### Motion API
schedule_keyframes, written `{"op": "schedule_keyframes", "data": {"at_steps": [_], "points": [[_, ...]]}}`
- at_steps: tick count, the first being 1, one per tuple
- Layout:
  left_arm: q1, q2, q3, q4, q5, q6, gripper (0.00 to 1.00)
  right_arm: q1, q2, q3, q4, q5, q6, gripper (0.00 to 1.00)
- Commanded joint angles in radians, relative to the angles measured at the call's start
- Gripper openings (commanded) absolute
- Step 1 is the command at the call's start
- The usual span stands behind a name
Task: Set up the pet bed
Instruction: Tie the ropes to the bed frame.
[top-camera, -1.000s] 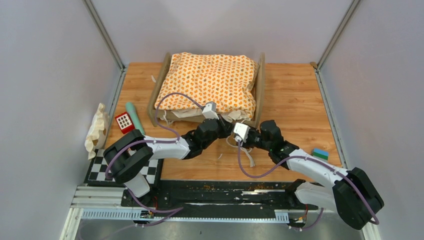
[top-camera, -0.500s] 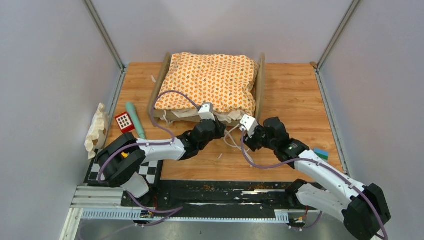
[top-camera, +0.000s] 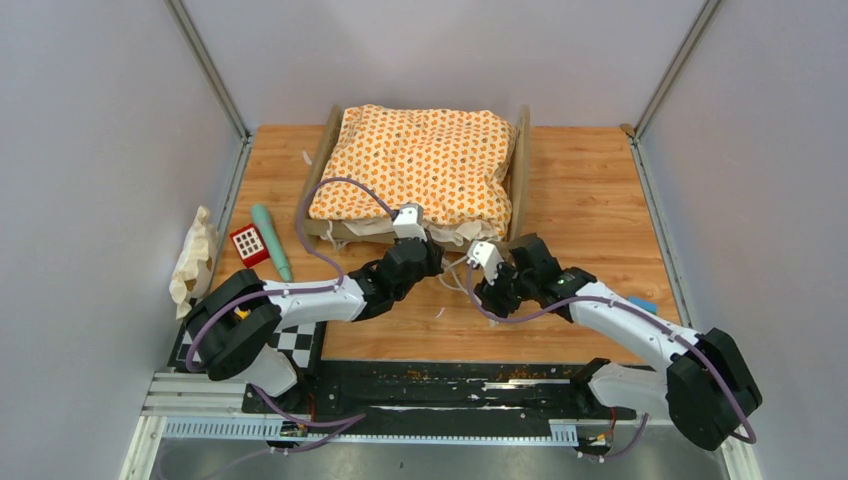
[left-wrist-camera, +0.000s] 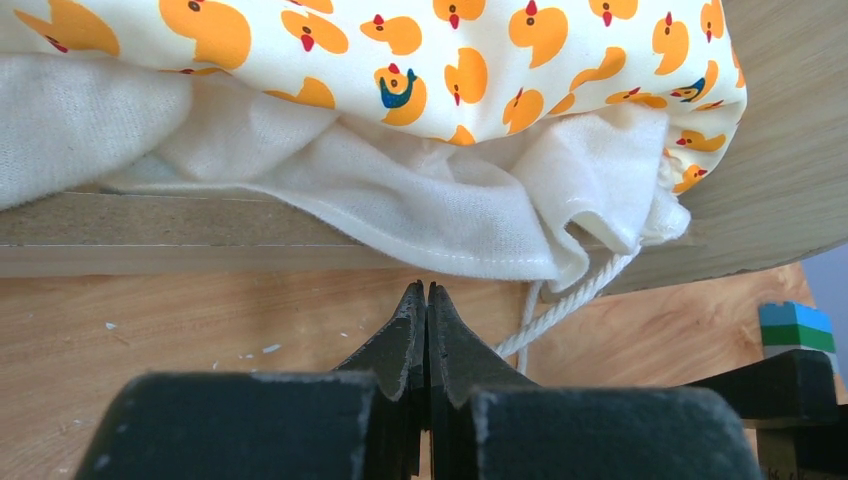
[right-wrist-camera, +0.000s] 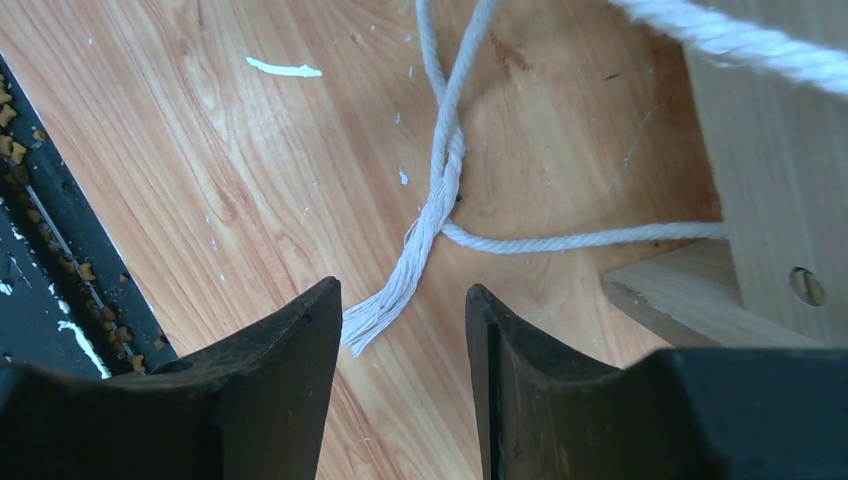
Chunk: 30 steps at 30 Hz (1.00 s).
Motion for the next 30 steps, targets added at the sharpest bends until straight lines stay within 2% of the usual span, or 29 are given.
{"op": "schedule_keyframes", "data": {"at_steps": [1,7,11,14,22,26,30], "points": [[0.003,-0.023,-0.008,-0.001,-0.040,0.025,0.00,0.006,0.041,0.044,-0.003,-0.018,0.018,0.48],[0.003,-0.018,0.006,-0.016,-0.043,0.033,0.00,0.033,0.172,0.112,-0.058,0.031,0.024,0.41],[0.006,-0.025,0.012,-0.033,-0.047,0.039,0.00,0.063,0.209,0.153,-0.070,0.068,0.098,0.38],[0.009,-0.029,0.010,-0.038,-0.043,0.044,0.00,0.070,0.196,0.172,-0.080,0.114,0.204,0.39],[0.012,-0.032,0.012,-0.037,-0.027,0.047,0.00,0.078,0.215,0.206,-0.173,0.166,0.340,0.39],[0.014,-0.036,0.012,-0.041,-0.022,0.050,0.00,0.082,0.262,0.245,-0.245,0.217,0.454,0.44],[0.015,-0.037,0.010,-0.042,-0.009,0.050,0.00,0.084,0.287,0.208,-0.221,0.222,0.503,0.48]]}}
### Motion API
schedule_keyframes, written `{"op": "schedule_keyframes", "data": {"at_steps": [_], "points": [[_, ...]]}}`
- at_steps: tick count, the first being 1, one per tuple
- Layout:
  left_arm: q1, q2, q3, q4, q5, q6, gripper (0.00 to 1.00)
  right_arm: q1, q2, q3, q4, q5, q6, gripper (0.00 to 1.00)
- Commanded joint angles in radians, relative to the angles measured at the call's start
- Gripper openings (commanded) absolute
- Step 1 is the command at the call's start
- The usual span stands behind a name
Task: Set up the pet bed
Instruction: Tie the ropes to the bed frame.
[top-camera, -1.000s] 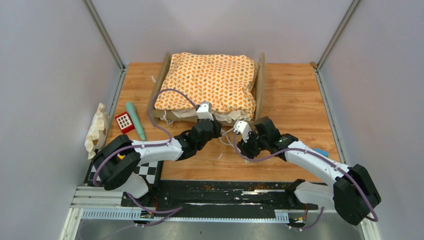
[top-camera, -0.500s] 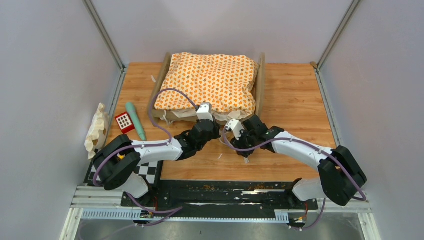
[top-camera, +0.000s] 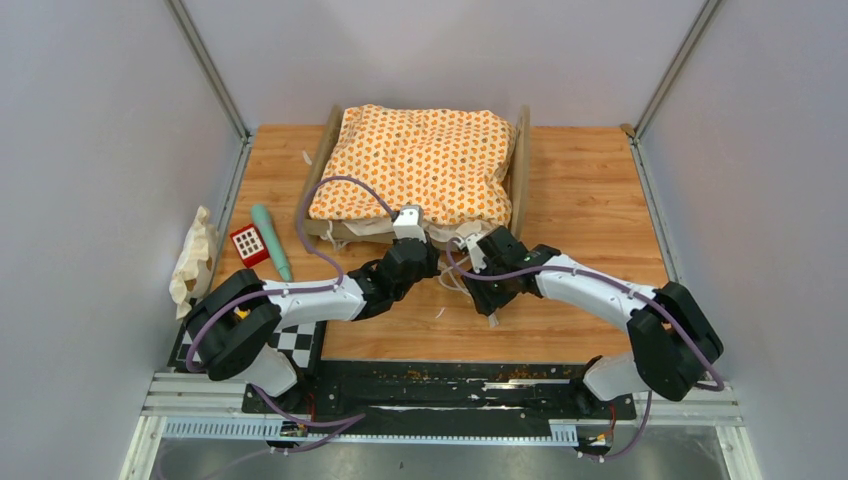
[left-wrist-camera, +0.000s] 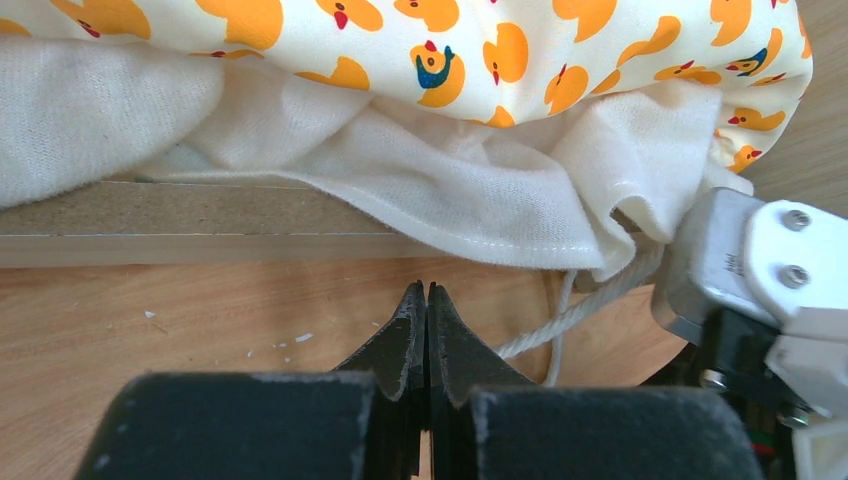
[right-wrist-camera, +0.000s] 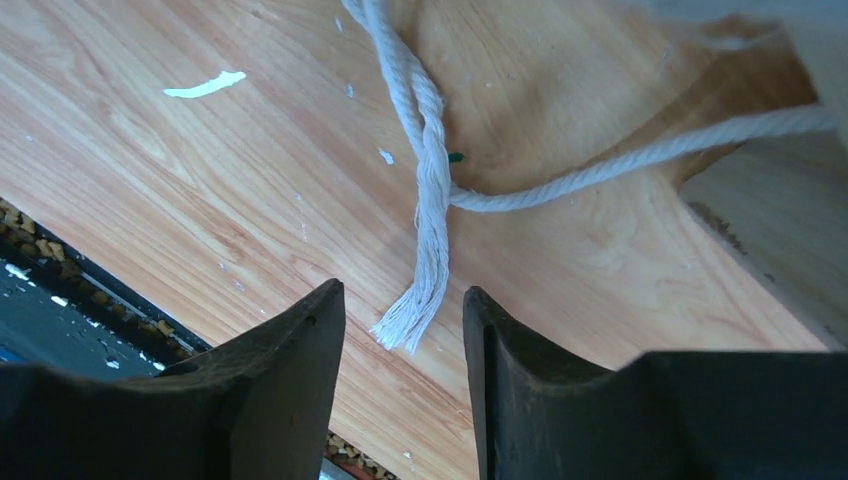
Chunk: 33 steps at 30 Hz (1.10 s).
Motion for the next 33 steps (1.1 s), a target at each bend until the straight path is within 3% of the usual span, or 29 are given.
{"op": "schedule_keyframes", "data": {"at_steps": [1,15,18,26,33], "points": [[0.007,-0.036,0.011,0.007,0.000,0.017,0.00,0.007,0.023,-0.010,-0.007,0.034,0.122,0.49],[0.007,-0.015,0.021,0.009,0.009,0.013,0.00,0.054,0.044,-0.104,0.061,0.094,0.229,0.41],[0.007,-0.015,0.021,0.009,0.012,0.010,0.00,0.061,0.060,-0.104,0.055,0.096,0.242,0.33],[0.008,-0.025,0.018,0.003,0.011,0.011,0.00,0.081,0.045,-0.099,0.029,0.166,0.256,0.00],[0.010,-0.099,0.050,-0.077,-0.011,0.045,0.00,0.080,-0.139,-0.068,0.052,0.224,0.303,0.00]]}}
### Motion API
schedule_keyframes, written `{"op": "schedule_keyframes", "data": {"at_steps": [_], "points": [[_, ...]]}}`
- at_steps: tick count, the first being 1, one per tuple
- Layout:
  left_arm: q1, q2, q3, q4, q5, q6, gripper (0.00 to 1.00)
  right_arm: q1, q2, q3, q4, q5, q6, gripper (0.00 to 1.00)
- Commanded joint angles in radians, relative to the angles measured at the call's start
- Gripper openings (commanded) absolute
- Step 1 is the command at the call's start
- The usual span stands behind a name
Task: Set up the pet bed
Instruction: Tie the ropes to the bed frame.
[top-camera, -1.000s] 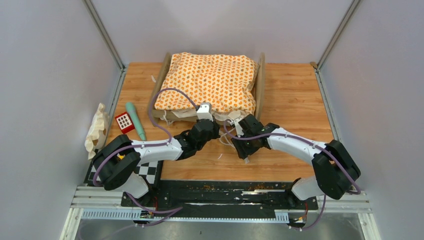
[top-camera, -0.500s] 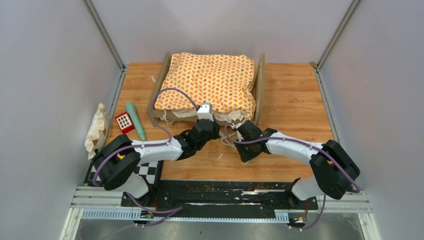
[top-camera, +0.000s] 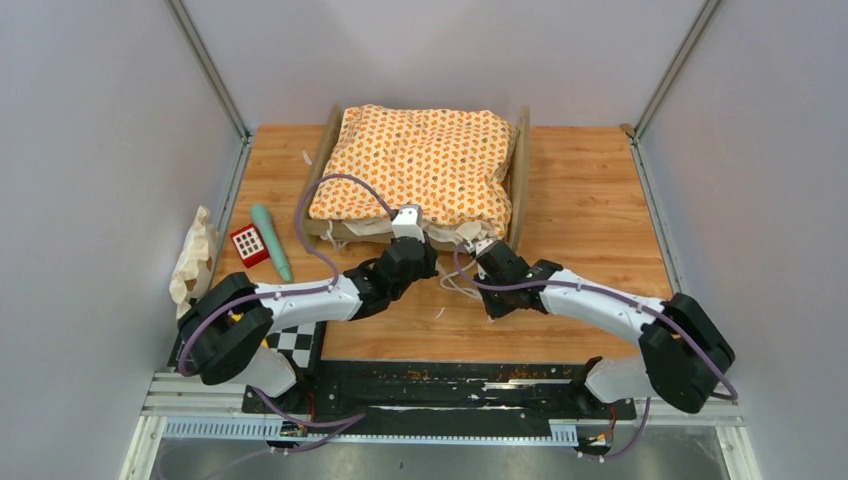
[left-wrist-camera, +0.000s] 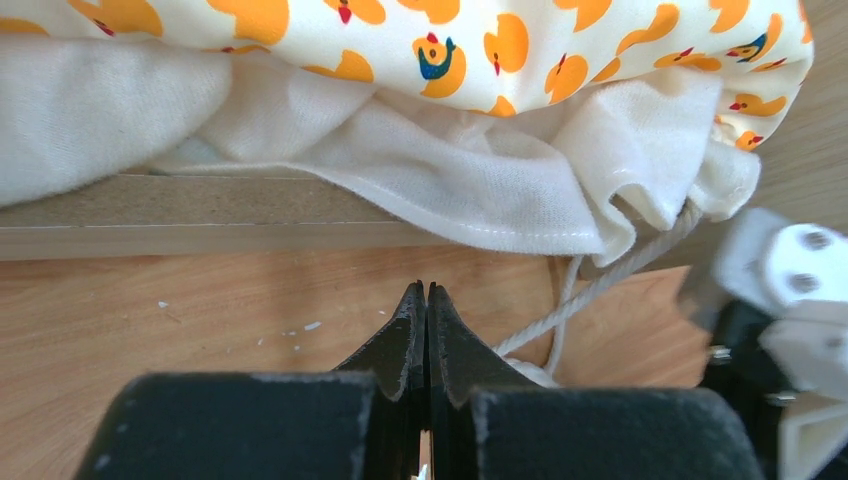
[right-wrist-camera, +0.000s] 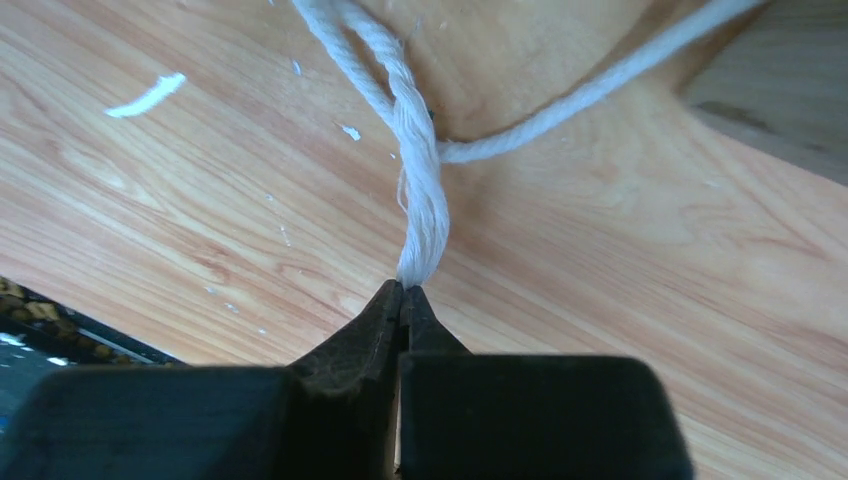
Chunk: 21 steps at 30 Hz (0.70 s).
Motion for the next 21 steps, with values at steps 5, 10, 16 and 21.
{"op": "schedule_keyframes", "data": {"at_steps": [5,10,16,21], "points": [[0.005,-0.169,0.064,-0.114,-0.089,0.092,0.00,-0.021,-0.226,0.027,-0.053,0.199,0.137,0.00],[0.005,-0.231,0.068,-0.162,-0.122,0.126,0.00,-0.139,-0.272,-0.016,-0.061,0.241,0.218,0.00],[0.005,-0.291,0.113,-0.215,-0.138,0.172,0.00,-0.319,-0.283,-0.078,-0.030,0.230,0.282,0.00],[0.005,-0.352,0.198,-0.286,-0.111,0.236,0.00,-0.426,-0.274,-0.103,-0.021,0.209,0.313,0.00]]}}
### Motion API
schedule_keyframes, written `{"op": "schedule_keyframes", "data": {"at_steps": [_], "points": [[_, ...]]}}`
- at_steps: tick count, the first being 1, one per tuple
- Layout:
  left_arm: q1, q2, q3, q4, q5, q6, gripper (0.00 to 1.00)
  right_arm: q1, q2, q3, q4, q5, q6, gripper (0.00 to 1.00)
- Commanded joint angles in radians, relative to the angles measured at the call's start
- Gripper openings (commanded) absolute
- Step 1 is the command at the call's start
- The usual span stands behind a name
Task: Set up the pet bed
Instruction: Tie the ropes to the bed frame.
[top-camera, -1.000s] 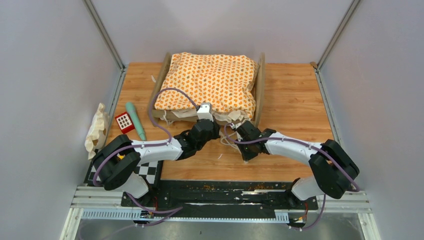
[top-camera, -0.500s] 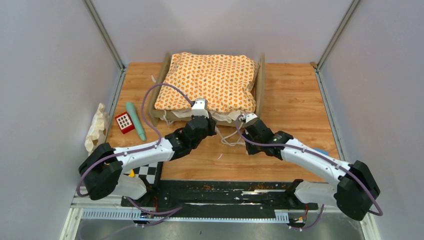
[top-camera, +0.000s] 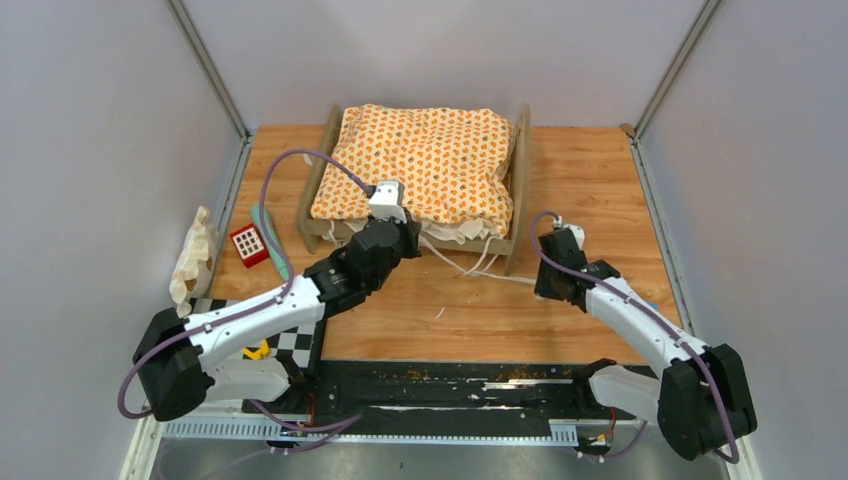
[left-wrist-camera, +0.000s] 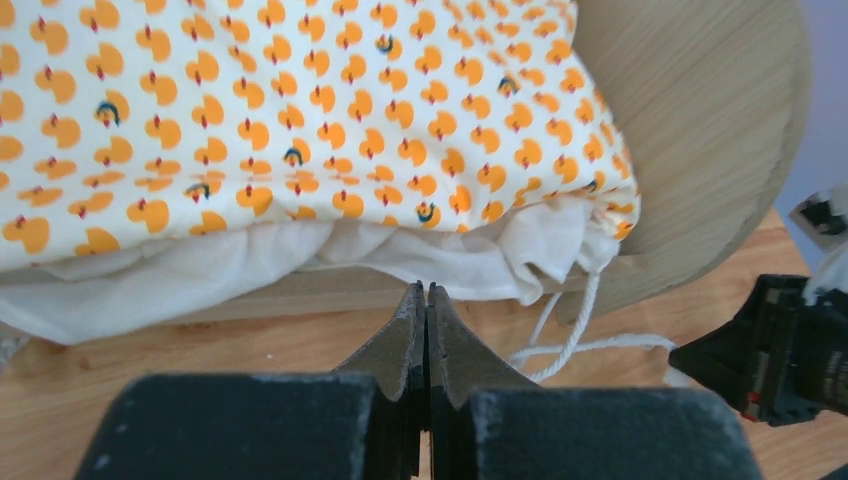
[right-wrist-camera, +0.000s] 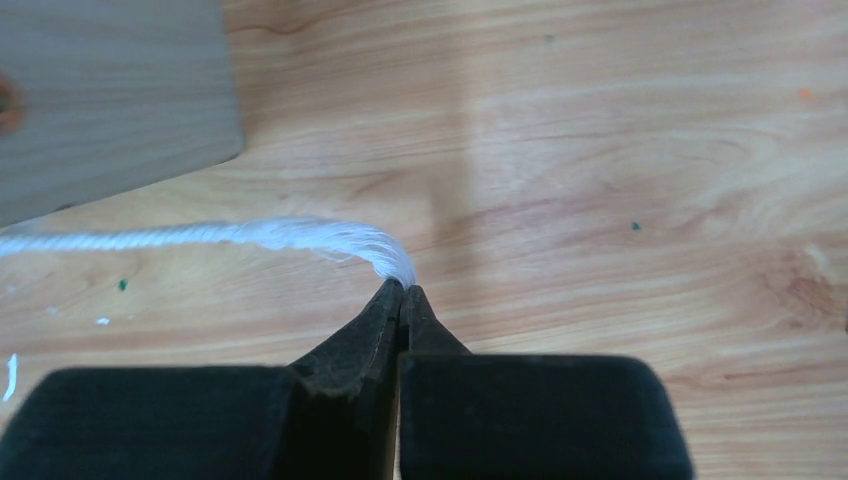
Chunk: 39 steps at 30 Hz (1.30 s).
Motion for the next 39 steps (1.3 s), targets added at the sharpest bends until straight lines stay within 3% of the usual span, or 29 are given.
{"op": "schedule_keyframes", "data": {"at_steps": [1,13,20,25,39], "points": [[0.004,-0.083,0.126,-0.059,-0.011,0.088,0.00,-0.072,-0.003,-0.009,0.021,0.000,0.069,0.00],[0.011,-0.182,0.233,-0.186,-0.215,0.310,0.00,-0.218,-0.105,-0.030,-0.026,0.021,0.037,0.00],[0.032,-0.120,0.309,-0.266,-0.173,0.320,0.00,-0.271,-0.146,-0.028,-0.026,-0.006,0.132,0.00],[0.032,-0.119,0.256,-0.219,-0.128,0.314,0.00,-0.335,-0.239,-0.086,0.000,0.027,0.159,0.00],[0.033,-0.058,0.280,-0.212,-0.037,0.308,0.00,-0.575,-0.171,-0.069,-0.070,0.160,0.143,0.00]]}}
